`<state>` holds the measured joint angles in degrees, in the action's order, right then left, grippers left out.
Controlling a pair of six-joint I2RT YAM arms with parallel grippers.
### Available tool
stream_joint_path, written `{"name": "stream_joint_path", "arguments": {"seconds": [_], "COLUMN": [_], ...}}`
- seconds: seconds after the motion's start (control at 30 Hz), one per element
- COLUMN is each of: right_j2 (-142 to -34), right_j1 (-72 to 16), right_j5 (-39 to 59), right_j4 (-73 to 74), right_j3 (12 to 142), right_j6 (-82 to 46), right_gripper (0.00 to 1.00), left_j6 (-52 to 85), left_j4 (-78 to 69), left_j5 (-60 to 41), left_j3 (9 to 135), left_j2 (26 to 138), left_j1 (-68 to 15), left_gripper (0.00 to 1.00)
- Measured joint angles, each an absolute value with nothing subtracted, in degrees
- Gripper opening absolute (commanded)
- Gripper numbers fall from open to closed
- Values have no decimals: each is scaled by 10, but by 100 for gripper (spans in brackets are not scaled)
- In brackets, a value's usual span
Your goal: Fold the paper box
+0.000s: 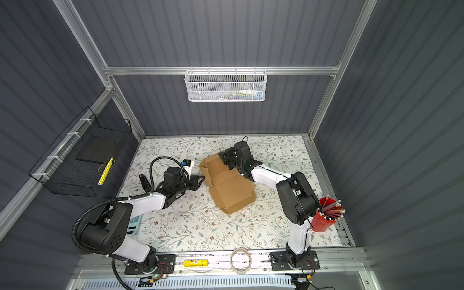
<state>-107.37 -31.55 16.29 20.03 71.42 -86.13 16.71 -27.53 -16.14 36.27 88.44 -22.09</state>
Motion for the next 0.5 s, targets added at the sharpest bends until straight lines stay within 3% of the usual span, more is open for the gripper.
{"name": "stream_joint_path", "arguments": {"seconds": [0.5], "right_j2": [-1081], "right_j1": [-316], "right_j5": [163], "right_j4": [211], "right_j3": [714], "right_j6": [-866], "right_gripper": [6], "left_j6": [167], "left_j4": [-296], "left_j5": [-160], "left_j3": [388], "left_j2": [908], "left_j1": [-243], "left_gripper": [37]}}
